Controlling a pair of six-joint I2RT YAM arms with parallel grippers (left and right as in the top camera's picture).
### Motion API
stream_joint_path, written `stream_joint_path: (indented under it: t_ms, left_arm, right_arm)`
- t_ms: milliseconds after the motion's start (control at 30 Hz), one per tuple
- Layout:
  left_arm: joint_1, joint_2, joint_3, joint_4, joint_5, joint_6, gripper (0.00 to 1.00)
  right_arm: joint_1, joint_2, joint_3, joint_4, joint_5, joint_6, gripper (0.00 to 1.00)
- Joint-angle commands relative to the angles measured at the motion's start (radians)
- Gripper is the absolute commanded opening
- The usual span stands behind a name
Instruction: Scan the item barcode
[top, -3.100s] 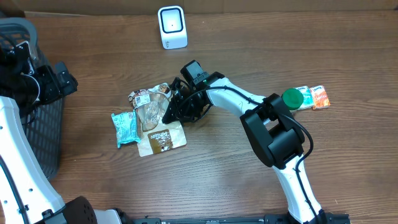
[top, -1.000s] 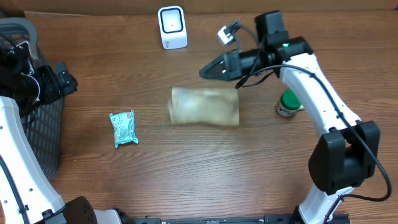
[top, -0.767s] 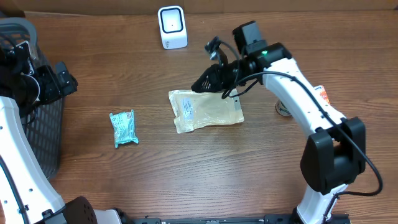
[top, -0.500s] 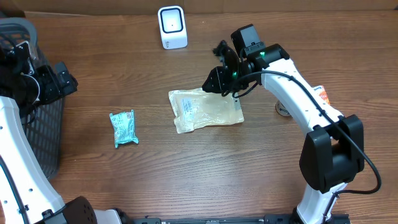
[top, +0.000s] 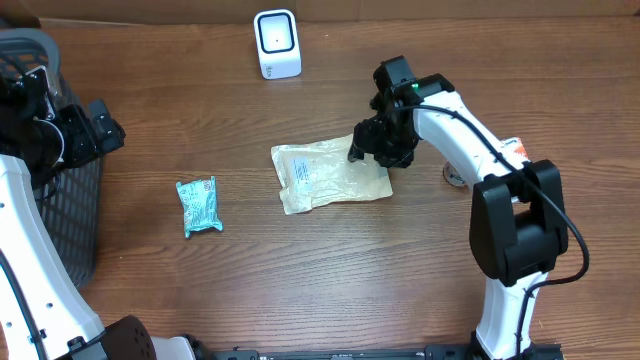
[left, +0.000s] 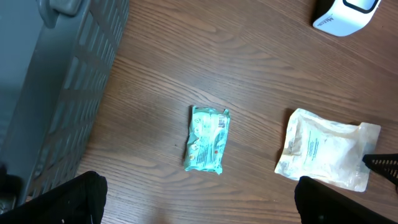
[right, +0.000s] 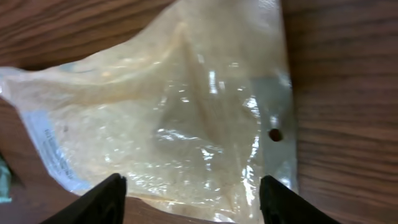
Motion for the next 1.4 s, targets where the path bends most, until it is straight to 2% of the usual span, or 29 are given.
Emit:
stream_joint_path:
  t_ms: [0,200,400,600,700,967,1067,1233,1367]
  left_arm:
    - [-0.002,0.006,0.020,-0.002,0.015,0.014,1.00]
    - [-0.002,0.006,0.020,-0.002,0.015,0.015,0.99]
    - [-0.002,0.006,0.020,-0.002,0.015,0.015,1.00]
    - [-0.002,0.005,0.021,0.040,0.004,0.021,1.00]
    - [-0.002,0.005,0.021,0.012,0.004,0.022,1.00]
    - [-0.002,0.005,0.021,0.013,0.010,0.020,1.00]
    - [-0.002,0.005,0.021,0.013,0.043,-0.037,1.00]
    - [-0.002,0.005,0.021,0.013,0.141,-0.228,1.00]
    - [-0.002,0.005,0.021,0.026,0.154,-0.275,1.00]
  right_arm:
    - [-0.061,-0.008,0.002,-0.012,0.017,0.015,0.70]
    - [-0.130,-0.008,-0.002,-0.049,-0.005,-0.057,0.71]
    - [-0.131,0.002,-0.016,-0.025,0.001,-0.111,0.75]
    - [-0.131,0.027,-0.016,-0.004,-0.001,-0.204,0.75]
    - [-0.131,0.040,-0.016,0.001,-0.002,-0.231,0.75]
    - [-0.131,0.086,-0.016,0.023,-0.004,-0.237,0.76]
    - [-0.131,0.097,-0.017,0.030,-0.021,-0.253,0.76]
    - [-0.131,0.126,-0.017,0.028,-0.074,-0.286,0.76]
    - [-0.131,0.153,-0.033,0.030,-0.117,-0.312,0.76]
